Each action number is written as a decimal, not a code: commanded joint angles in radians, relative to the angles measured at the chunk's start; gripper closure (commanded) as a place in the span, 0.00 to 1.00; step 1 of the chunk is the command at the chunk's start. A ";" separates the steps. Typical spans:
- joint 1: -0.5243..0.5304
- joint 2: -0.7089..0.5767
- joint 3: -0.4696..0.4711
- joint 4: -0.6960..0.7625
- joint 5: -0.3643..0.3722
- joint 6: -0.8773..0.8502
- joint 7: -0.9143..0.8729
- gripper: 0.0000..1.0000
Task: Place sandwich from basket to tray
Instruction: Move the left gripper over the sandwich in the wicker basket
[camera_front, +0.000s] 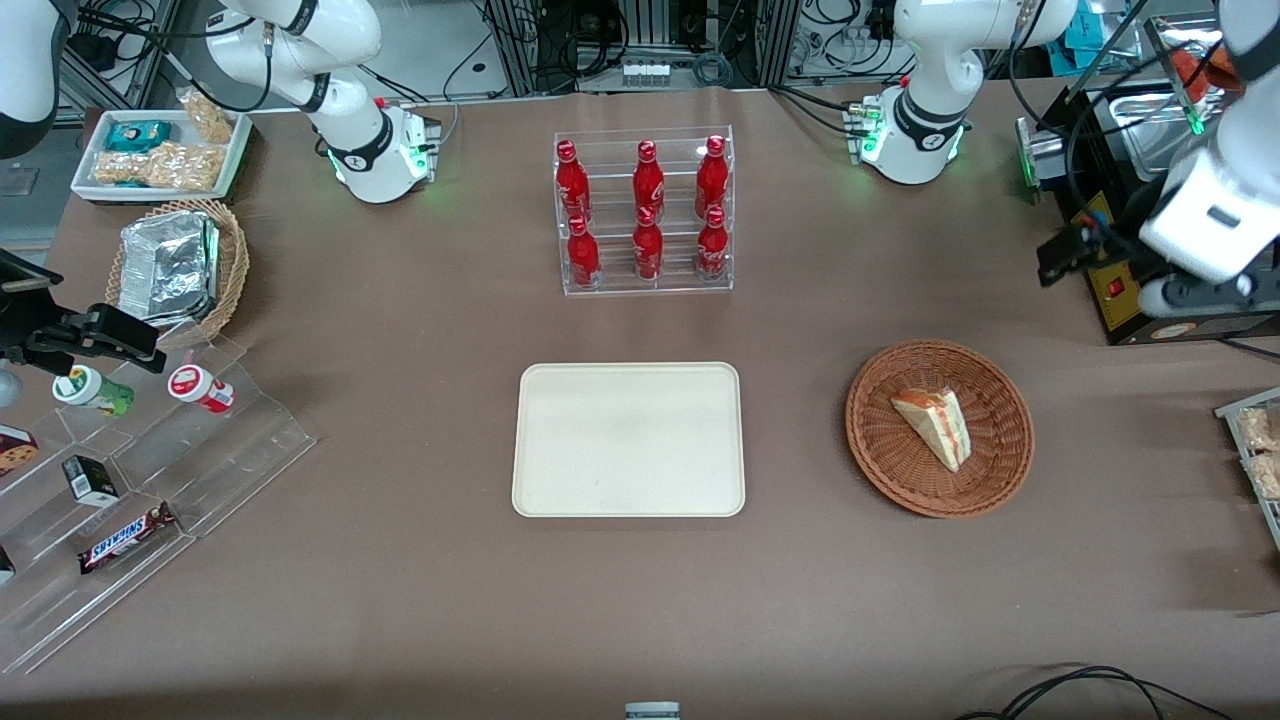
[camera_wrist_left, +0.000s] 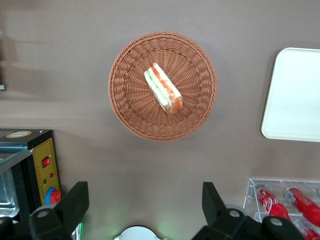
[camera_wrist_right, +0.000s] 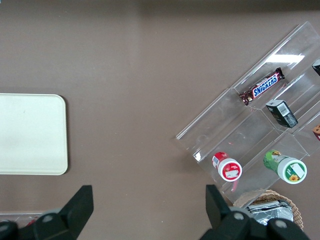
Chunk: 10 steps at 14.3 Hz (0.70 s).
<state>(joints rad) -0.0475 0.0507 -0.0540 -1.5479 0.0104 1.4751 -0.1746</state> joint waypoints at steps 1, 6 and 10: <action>0.000 0.098 0.008 0.009 0.003 0.039 -0.031 0.00; -0.002 0.209 0.014 -0.087 -0.007 0.178 -0.251 0.00; -0.003 0.190 0.014 -0.296 -0.013 0.448 -0.405 0.00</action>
<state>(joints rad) -0.0466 0.2828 -0.0431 -1.7439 0.0058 1.8277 -0.4821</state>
